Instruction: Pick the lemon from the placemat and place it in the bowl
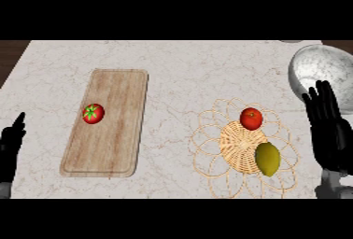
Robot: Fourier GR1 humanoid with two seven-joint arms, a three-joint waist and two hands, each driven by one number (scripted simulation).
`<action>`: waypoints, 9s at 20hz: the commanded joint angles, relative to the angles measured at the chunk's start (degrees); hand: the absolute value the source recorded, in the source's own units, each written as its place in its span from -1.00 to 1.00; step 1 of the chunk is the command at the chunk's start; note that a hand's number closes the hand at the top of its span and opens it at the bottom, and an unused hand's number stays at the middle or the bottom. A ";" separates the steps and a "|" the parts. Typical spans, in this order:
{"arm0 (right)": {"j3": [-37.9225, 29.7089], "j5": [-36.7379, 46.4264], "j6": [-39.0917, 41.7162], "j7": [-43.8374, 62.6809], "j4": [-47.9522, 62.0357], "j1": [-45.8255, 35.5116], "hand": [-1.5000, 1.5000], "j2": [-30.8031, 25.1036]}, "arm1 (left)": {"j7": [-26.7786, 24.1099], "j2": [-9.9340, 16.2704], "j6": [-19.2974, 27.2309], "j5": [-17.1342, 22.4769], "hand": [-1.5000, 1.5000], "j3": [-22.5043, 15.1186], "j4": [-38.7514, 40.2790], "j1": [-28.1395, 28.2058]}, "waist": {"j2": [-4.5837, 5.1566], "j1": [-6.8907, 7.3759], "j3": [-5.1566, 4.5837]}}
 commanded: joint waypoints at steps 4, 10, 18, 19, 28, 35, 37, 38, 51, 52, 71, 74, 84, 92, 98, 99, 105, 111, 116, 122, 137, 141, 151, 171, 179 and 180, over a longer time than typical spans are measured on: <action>-2.03 8.65 -0.57 -0.87 -8.68 -0.46 1.00 -9.52 | -3.41 -3.08 -2.26 3.90 0.00 0.91 -7.85 -5.07 | -1.95 -1.24 -0.58; -4.26 27.74 -12.44 13.73 -1.58 14.80 -1.00 -16.53 | -4.55 -5.34 -2.16 6.03 0.00 1.08 -10.67 -6.03 | -2.23 -5.80 -1.09; 11.12 51.87 -21.93 21.99 -26.93 38.09 -1.00 -7.64 | -6.42 -4.85 -5.02 7.84 0.00 2.45 -11.30 -5.46 | -1.62 -3.13 -0.77; 11.31 55.37 -22.62 25.99 -30.09 38.69 -1.00 -6.65 | -2.76 -4.36 -5.36 8.71 0.00 2.30 -13.83 -7.78 | -1.56 -2.49 -0.70; 13.49 69.69 -1.69 51.23 -49.18 33.08 -1.00 -6.65 | -6.71 -8.58 -6.56 6.33 0.00 0.04 -10.69 -7.99 | -1.01 -0.13 -0.60; 10.35 55.87 19.27 64.41 -40.58 14.33 -1.00 -12.96 | -3.57 -7.65 -7.07 6.39 0.00 0.62 -12.94 -9.96 | -0.77 1.16 -0.60; 7.56 50.80 23.06 64.33 -36.64 11.51 -1.00 -13.50 | -3.41 -7.77 -6.68 6.08 0.00 0.87 -13.55 -9.30 | -0.87 1.05 -0.51; 9.12 51.32 24.82 67.49 -33.56 5.91 -1.00 -12.18 | -3.39 -9.04 -6.30 5.62 0.00 -0.12 -12.34 -10.62 | -0.65 1.57 -0.56; 8.28 33.74 33.65 68.23 -12.62 -2.02 -1.00 -12.13 | -3.45 -7.55 -8.03 5.57 0.00 2.90 -11.31 -11.60 | -0.83 0.62 -0.48; 10.14 32.41 35.76 72.31 -12.75 -5.64 -1.00 -11.43 | -3.01 -10.17 -5.77 3.28 0.00 0.03 -11.70 -11.09 | -0.84 0.96 -0.52; 15.04 47.32 30.98 60.73 -4.42 -0.54 -1.00 -7.29 | -3.46 -10.87 -9.47 3.03 0.00 4.92 -13.71 -7.49 | -1.21 -0.23 -0.42; 16.70 50.30 30.13 62.03 0.60 -3.28 -1.00 -3.47 | -2.39 -11.05 -9.85 2.45 0.00 4.59 -16.00 -6.49 | -1.20 0.14 -0.41; 15.40 56.67 29.53 62.04 0.27 -3.01 -1.00 2.14 | -1.86 -14.82 -10.25 -0.76 0.00 5.28 -14.17 -8.83 | -1.19 -0.30 -0.43; 10.37 54.66 30.43 52.89 10.76 -3.85 1.00 3.09 | -2.09 -15.37 -12.24 -1.49 0.00 6.88 -13.31 -9.61 | -1.15 -0.27 -0.42; 10.79 57.53 26.40 45.13 13.11 -4.10 1.00 3.78 | -5.41 -16.13 -13.23 -1.79 0.00 8.91 -11.06 -9.27 | -1.17 -0.28 -0.42; 9.75 57.60 26.02 43.63 17.12 -6.41 1.00 3.41 | -1.32 -13.70 -14.61 -0.51 0.00 10.26 -13.90 -9.53 | -1.16 -0.04 -0.40; 9.99 62.94 20.90 44.79 20.54 -9.40 1.00 5.89 | -3.61 -17.09 -13.72 -2.86 0.00 8.32 -13.03 -8.32 | -1.16 -0.06 -0.42; 1.56 64.23 18.25 50.19 42.19 -37.31 1.00 6.12 | -2.61 -17.87 -14.06 -3.31 0.00 5.82 -12.85 -12.27 | 0.40 4.53 -0.30; -0.02 68.41 12.82 47.92 54.74 -48.87 1.00 2.75 | -4.55 -16.82 -15.47 -2.78 0.00 7.09 -11.66 -9.94 | -0.13 3.47 -0.38; 4.25 77.48 5.61 54.10 55.70 -56.26 1.00 2.15 | -3.72 -16.50 -14.88 -2.82 0.00 8.28 -10.79 -11.19 | -0.79 1.82 -0.45; -0.03 84.08 2.09 59.74 45.77 -59.81 1.00 -6.22 | -3.96 -15.61 -15.24 -2.73 0.00 10.67 -12.82 -8.35 | -1.31 -0.20 -0.43; -5.44 79.75 -4.15 53.00 47.42 -57.21 1.00 -9.38 | -5.49 -18.03 -13.46 -4.17 0.00 9.62 -9.18 -10.56 | -1.02 -0.27 -0.42; -14.54 72.08 -14.55 32.97 63.06 -52.90 1.00 -16.85 | -2.73 -17.90 -14.08 -4.99 0.00 8.99 -10.67 -12.05 | -0.45 0.99 -0.35; -30.90 55.65 -11.97 9.96 78.19 -46.06 -1.00 -21.74 | -2.93 -18.10 -15.22 -3.94 0.00 9.96 -14.55 -9.25 | -0.54 1.33 -0.18; -47.18 37.12 -16.41 -4.96 67.78 -45.07 -1.00 -20.86 | 0.04 -16.93 -14.93 -3.57 0.00 11.25 -14.64 -10.71 | -1.17 -0.69 -0.16; -48.59 34.55 -13.13 -8.20 66.67 -41.69 -1.00 -20.11 | -1.64 -16.37 -15.54 -3.62 0.00 11.85 -13.45 -9.34 | -1.35 -1.25 -0.26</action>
